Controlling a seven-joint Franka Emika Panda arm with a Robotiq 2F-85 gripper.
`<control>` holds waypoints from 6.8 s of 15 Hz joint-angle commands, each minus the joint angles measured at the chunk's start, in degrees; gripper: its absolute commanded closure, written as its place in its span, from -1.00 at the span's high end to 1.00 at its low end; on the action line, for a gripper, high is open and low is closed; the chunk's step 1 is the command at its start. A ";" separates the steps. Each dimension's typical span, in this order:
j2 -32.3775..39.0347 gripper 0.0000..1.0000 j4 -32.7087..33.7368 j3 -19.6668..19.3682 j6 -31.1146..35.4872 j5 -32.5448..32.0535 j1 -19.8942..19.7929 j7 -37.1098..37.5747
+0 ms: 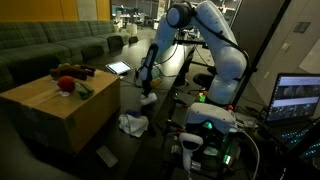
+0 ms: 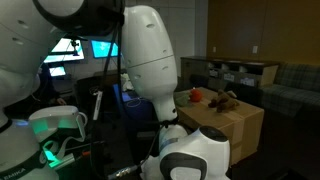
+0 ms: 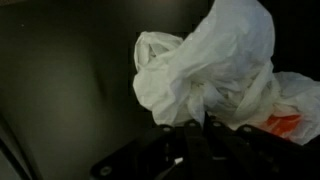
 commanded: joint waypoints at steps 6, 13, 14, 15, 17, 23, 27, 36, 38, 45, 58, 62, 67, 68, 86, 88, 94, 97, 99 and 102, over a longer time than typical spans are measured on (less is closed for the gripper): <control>-18.87 -0.98 -8.74 -3.05 -8.83 -2.94 5.33 1.78; -30.43 -0.98 -9.10 -5.46 -6.95 -10.58 16.39 12.12; -31.59 -0.98 -8.68 -5.16 -7.21 -11.53 17.26 13.08; -31.99 -0.98 -8.09 -5.04 -6.58 -12.98 18.71 15.16; -32.81 -0.98 -6.97 -4.69 -5.55 -15.07 20.78 18.49; -30.55 -0.98 -2.16 -1.51 -1.01 -14.43 24.03 20.98; -28.67 -0.98 -0.12 2.25 2.94 -10.86 23.19 17.40; -21.86 -0.98 4.24 13.11 6.99 -1.05 16.72 4.34; -20.72 -0.98 4.94 14.37 6.86 -0.61 15.44 2.63; -19.29 -0.09 5.78 13.85 7.26 -1.41 14.61 1.25; -24.21 1.00 7.21 4.16 6.38 -6.24 24.19 9.09; -22.13 1.00 13.01 3.52 2.39 -8.15 25.84 8.55; -17.16 1.00 22.12 6.03 -2.82 -8.01 24.61 4.74; -16.00 1.00 23.87 6.87 -4.49 -7.60 24.08 3.34; 7.53 1.00 57.25 9.81 -28.70 -6.52 18.48 -11.28; 9.63 1.00 60.35 9.96 -30.94 -6.34 18.32 -12.02; 13.94 0.16 68.30 9.56 -36.51 -6.35 18.56 -12.75; 14.63 -0.28 70.59 9.52 -38.12 -6.24 18.65 -12.76; 14.55 -0.57 71.26 9.40 -38.64 -6.31 18.82 -12.56; 13.77 -0.97 71.39 9.30 -38.67 -6.34 18.97 -12.16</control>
